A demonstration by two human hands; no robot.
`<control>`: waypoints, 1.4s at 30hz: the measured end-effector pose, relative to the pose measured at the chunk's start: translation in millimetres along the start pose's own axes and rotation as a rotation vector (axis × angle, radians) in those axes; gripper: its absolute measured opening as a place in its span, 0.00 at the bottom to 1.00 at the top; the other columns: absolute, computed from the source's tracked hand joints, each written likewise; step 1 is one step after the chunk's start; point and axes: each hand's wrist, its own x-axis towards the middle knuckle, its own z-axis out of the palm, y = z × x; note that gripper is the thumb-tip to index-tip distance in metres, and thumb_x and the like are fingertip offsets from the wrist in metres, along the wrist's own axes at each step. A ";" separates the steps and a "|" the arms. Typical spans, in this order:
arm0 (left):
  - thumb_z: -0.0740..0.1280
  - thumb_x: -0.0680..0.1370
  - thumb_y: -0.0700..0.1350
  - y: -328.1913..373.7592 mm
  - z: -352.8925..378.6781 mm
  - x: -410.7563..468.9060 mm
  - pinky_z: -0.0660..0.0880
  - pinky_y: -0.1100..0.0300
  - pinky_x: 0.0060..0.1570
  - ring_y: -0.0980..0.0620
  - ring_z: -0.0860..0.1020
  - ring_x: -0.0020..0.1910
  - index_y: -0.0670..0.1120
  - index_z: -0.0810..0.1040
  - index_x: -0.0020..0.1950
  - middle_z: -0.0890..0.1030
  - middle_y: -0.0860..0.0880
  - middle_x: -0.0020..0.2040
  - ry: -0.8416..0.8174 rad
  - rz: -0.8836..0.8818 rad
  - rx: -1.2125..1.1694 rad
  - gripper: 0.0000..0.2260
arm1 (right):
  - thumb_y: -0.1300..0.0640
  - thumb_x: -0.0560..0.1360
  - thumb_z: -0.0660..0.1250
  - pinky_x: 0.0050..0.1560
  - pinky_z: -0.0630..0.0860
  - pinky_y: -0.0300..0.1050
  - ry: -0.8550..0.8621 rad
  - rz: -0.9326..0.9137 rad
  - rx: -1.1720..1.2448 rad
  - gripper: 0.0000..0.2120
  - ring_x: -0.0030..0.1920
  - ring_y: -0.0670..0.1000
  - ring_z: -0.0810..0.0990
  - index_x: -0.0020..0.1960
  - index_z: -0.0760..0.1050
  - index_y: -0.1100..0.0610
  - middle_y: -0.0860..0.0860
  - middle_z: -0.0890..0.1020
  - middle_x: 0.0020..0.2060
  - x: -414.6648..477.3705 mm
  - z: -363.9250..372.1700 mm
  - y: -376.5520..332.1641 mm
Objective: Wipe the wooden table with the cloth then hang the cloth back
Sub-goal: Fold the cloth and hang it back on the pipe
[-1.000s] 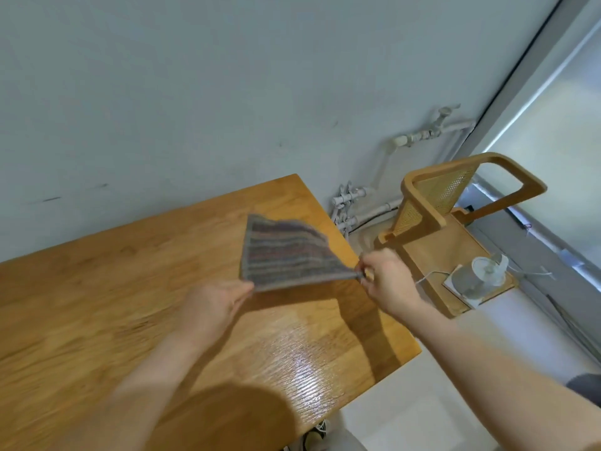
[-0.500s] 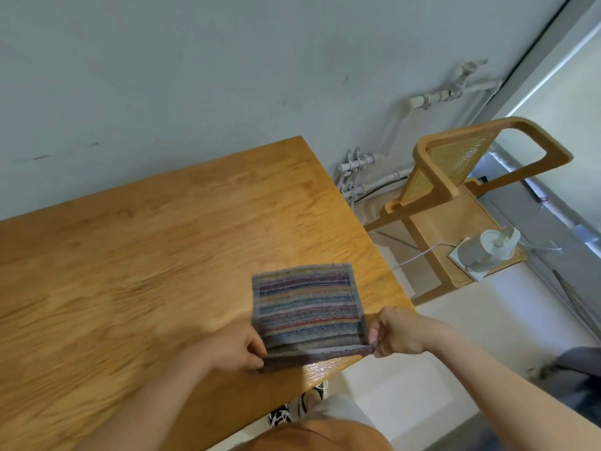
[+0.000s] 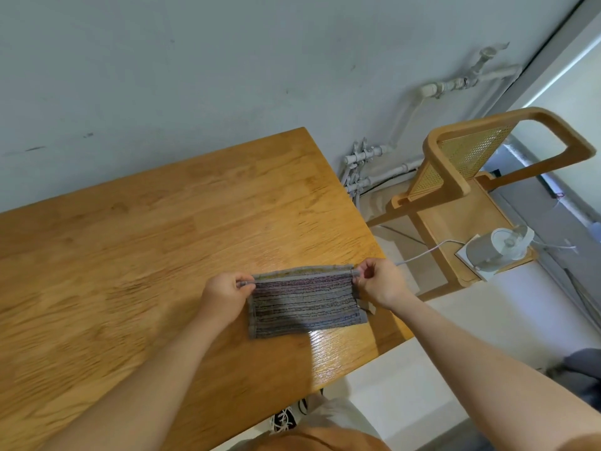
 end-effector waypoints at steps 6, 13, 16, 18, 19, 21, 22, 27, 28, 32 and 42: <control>0.68 0.76 0.44 -2.7 4.6 8.5 0.71 0.63 0.49 0.51 0.79 0.52 0.45 0.83 0.54 0.84 0.48 0.53 0.031 0.025 0.003 0.08 | 0.60 0.73 0.69 0.42 0.79 0.50 0.005 0.028 -0.064 0.05 0.41 0.56 0.80 0.41 0.75 0.57 0.54 0.82 0.38 16.8 3.5 2.8; 0.67 0.77 0.47 -0.5 8.0 14.0 0.74 0.58 0.47 0.55 0.77 0.46 0.52 0.82 0.53 0.83 0.54 0.49 0.024 0.065 0.055 0.07 | 0.60 0.72 0.68 0.41 0.74 0.45 -0.049 -0.001 -0.202 0.05 0.44 0.56 0.78 0.41 0.72 0.53 0.53 0.80 0.40 27.5 6.1 -0.5; 0.67 0.77 0.48 3.1 8.3 17.3 0.74 0.57 0.45 0.54 0.77 0.46 0.55 0.79 0.56 0.80 0.56 0.47 0.003 0.091 0.090 0.09 | 0.56 0.72 0.69 0.46 0.73 0.45 -0.057 -0.027 -0.226 0.11 0.48 0.55 0.75 0.52 0.72 0.53 0.53 0.75 0.49 28.7 8.4 -1.8; 0.67 0.77 0.47 4.1 9.3 19.2 0.72 0.58 0.47 0.54 0.75 0.48 0.55 0.77 0.62 0.78 0.56 0.50 -0.039 0.140 0.155 0.13 | 0.54 0.73 0.70 0.53 0.76 0.48 -0.057 -0.067 -0.245 0.18 0.53 0.56 0.76 0.62 0.72 0.50 0.53 0.73 0.55 29.3 9.7 -0.5; 0.66 0.78 0.47 3.3 10.1 20.1 0.72 0.59 0.50 0.53 0.75 0.50 0.54 0.77 0.64 0.78 0.55 0.53 -0.053 0.162 0.189 0.15 | 0.53 0.74 0.70 0.55 0.76 0.49 -0.053 -0.099 -0.266 0.20 0.55 0.56 0.76 0.64 0.72 0.50 0.53 0.73 0.56 29.8 10.8 1.1; 0.66 0.78 0.47 1.1 11.6 21.1 0.73 0.58 0.52 0.52 0.75 0.52 0.53 0.77 0.63 0.78 0.53 0.54 -0.056 0.187 0.233 0.14 | 0.55 0.75 0.70 0.56 0.76 0.50 -0.037 -0.160 -0.299 0.15 0.56 0.56 0.76 0.61 0.76 0.50 0.52 0.73 0.55 30.5 11.9 2.2; 0.66 0.78 0.48 -0.2 12.7 21.3 0.73 0.58 0.52 0.53 0.75 0.51 0.52 0.78 0.61 0.76 0.54 0.53 -0.055 0.200 0.253 0.12 | 0.56 0.75 0.69 0.55 0.75 0.49 -0.028 -0.184 -0.313 0.10 0.55 0.56 0.75 0.56 0.77 0.51 0.52 0.73 0.53 30.7 11.3 1.7; 0.69 0.75 0.50 3.0 12.6 12.6 0.71 0.63 0.43 0.57 0.73 0.44 0.52 0.77 0.45 0.74 0.58 0.47 -0.045 0.205 0.263 0.04 | 0.65 0.72 0.67 0.43 0.73 0.46 -0.088 -0.236 -0.391 0.13 0.46 0.55 0.75 0.39 0.67 0.50 0.49 0.75 0.40 26.4 4.0 -7.8; 0.70 0.74 0.51 3.1 10.6 10.8 0.71 0.63 0.41 0.57 0.74 0.42 0.52 0.77 0.42 0.75 0.57 0.44 -0.052 0.175 0.232 0.05 | 0.66 0.71 0.67 0.41 0.73 0.46 -0.115 -0.227 -0.374 0.15 0.43 0.54 0.75 0.37 0.66 0.49 0.49 0.76 0.39 25.6 0.0 -8.0; 0.74 0.69 0.55 1.8 -8.2 5.4 0.72 0.62 0.36 0.56 0.77 0.38 0.52 0.78 0.37 0.80 0.55 0.38 -0.229 0.051 0.172 0.09 | 0.64 0.71 0.70 0.41 0.69 0.42 -0.232 -0.232 -0.342 0.13 0.42 0.50 0.75 0.43 0.70 0.48 0.45 0.76 0.37 19.3 -19.3 -8.7; 0.82 0.55 0.56 41.3 -86.0 -18.1 0.72 0.64 0.37 0.55 0.77 0.35 0.42 0.82 0.45 0.82 0.47 0.37 -0.717 0.135 -0.314 0.26 | 0.55 0.58 0.69 0.51 0.74 0.48 -0.441 -0.122 0.476 0.14 0.43 0.54 0.75 0.40 0.77 0.63 0.60 0.79 0.40 -44.9 -107.7 -41.3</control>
